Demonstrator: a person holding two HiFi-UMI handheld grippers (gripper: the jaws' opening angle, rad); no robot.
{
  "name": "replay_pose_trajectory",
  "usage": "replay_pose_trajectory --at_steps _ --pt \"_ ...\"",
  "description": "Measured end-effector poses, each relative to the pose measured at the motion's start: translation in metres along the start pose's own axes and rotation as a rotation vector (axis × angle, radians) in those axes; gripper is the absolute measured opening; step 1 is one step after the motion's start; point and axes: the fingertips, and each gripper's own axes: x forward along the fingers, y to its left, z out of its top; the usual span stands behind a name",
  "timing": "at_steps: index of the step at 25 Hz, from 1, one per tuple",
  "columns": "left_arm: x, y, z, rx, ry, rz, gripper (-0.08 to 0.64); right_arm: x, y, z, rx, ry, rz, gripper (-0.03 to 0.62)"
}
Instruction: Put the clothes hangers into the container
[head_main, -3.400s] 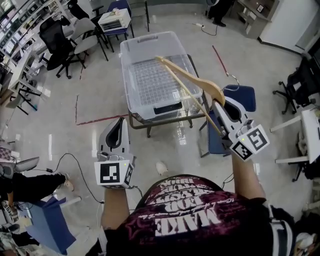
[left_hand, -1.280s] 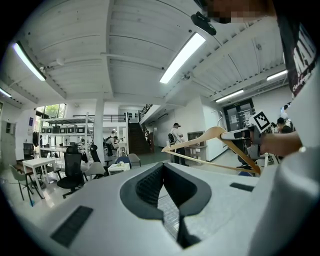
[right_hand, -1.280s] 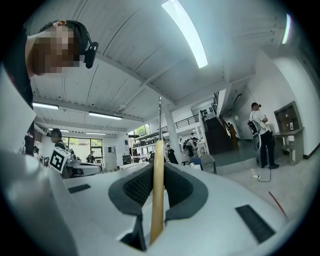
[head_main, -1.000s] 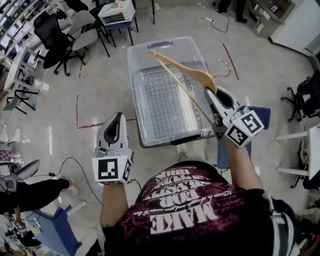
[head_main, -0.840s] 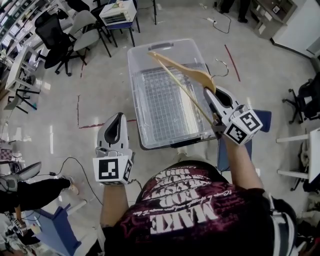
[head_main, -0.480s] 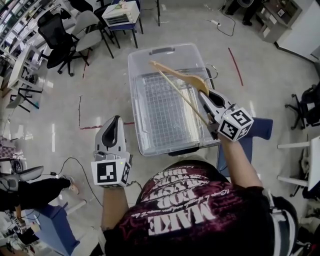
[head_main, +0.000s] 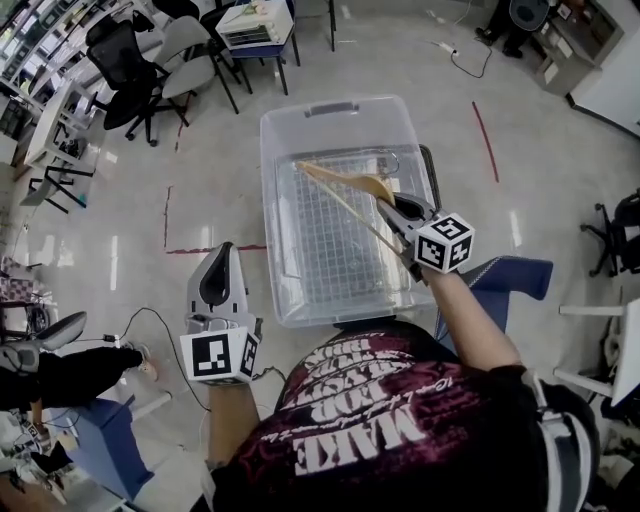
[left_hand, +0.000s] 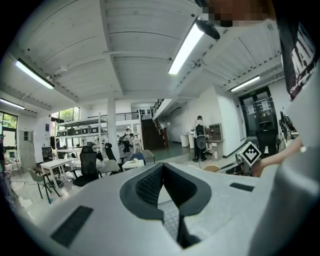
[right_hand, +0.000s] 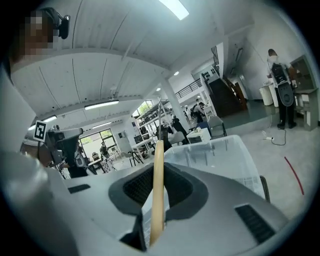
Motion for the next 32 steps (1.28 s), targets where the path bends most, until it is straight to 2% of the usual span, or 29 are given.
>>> replay_pose_trajectory --at_steps 10,17,21,25,28,30,31,32 --pt "0.01 0.0 -0.006 -0.001 0.035 0.034 0.006 0.045 -0.029 -0.096 0.094 0.22 0.037 0.063" --pt "0.008 -0.004 -0.017 -0.015 0.069 0.041 0.006 0.066 -0.054 -0.17 0.259 0.358 0.037 0.063" --pt "0.003 -0.007 -0.019 -0.018 0.085 0.032 0.006 0.073 -0.058 -0.21 0.309 0.447 0.027 0.063" --pt "0.0 -0.011 -0.017 -0.005 0.094 0.021 0.006 0.08 -0.059 -0.234 0.33 0.469 0.04 0.064" --pt "-0.001 -0.012 -0.016 0.005 0.099 0.012 0.006 0.085 -0.077 -0.239 0.362 0.459 -0.008 0.071" --pt "-0.004 -0.013 -0.018 0.01 0.107 0.005 0.006 0.084 -0.09 -0.249 0.344 0.495 -0.064 0.09" --pt "-0.006 -0.014 -0.019 0.012 0.109 -0.001 0.006 0.081 -0.095 -0.255 0.291 0.532 -0.097 0.102" --pt "-0.008 -0.015 -0.019 0.015 0.11 -0.008 0.006 0.079 -0.099 -0.259 0.214 0.573 -0.13 0.15"
